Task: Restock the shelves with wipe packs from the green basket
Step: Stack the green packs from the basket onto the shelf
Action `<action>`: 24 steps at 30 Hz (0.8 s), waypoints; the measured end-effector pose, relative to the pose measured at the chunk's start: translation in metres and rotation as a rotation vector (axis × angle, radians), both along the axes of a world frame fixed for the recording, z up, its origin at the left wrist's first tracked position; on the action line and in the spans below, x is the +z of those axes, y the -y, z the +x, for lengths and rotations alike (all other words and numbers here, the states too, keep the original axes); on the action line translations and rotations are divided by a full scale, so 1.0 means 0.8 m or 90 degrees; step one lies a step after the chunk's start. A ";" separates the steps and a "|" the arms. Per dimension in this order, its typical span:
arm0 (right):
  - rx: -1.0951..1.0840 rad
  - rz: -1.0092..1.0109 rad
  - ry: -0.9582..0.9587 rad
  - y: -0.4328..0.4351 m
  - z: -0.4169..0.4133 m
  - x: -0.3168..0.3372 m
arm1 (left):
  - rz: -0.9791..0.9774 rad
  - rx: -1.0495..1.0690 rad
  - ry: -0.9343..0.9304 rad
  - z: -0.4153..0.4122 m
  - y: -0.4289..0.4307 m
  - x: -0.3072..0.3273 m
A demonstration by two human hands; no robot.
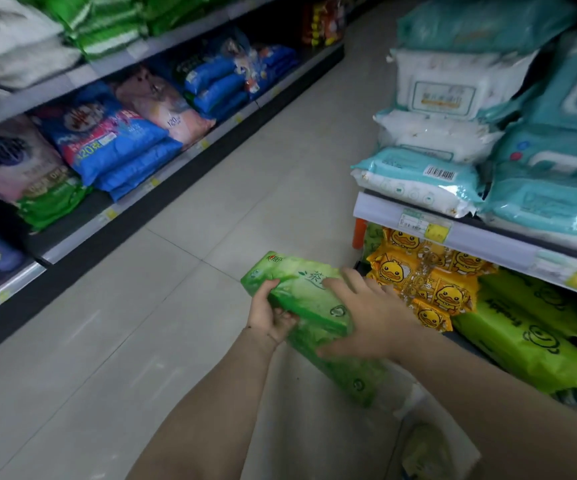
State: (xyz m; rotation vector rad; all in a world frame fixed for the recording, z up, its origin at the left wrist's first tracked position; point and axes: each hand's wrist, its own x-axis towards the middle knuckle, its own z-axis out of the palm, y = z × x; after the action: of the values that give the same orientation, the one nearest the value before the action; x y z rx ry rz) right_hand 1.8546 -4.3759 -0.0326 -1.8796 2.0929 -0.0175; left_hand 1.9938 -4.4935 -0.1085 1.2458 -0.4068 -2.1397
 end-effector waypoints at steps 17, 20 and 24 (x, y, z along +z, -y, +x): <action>0.113 -0.240 -0.241 -0.052 -0.053 0.291 | -0.216 0.000 -0.172 -0.028 0.042 0.272; 0.109 -0.261 -0.318 -0.074 -0.075 0.339 | -0.254 -0.013 -0.178 -0.038 0.044 0.312; 0.086 -0.308 -0.426 -0.092 -0.099 0.391 | -0.333 -0.016 -0.191 -0.060 0.041 0.378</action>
State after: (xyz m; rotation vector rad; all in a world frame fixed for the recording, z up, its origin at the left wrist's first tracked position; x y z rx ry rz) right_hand 1.7751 -4.3024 0.2805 -2.5882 2.5431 0.1754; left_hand 1.9457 -4.5261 0.1938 0.6208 -0.7878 -2.0143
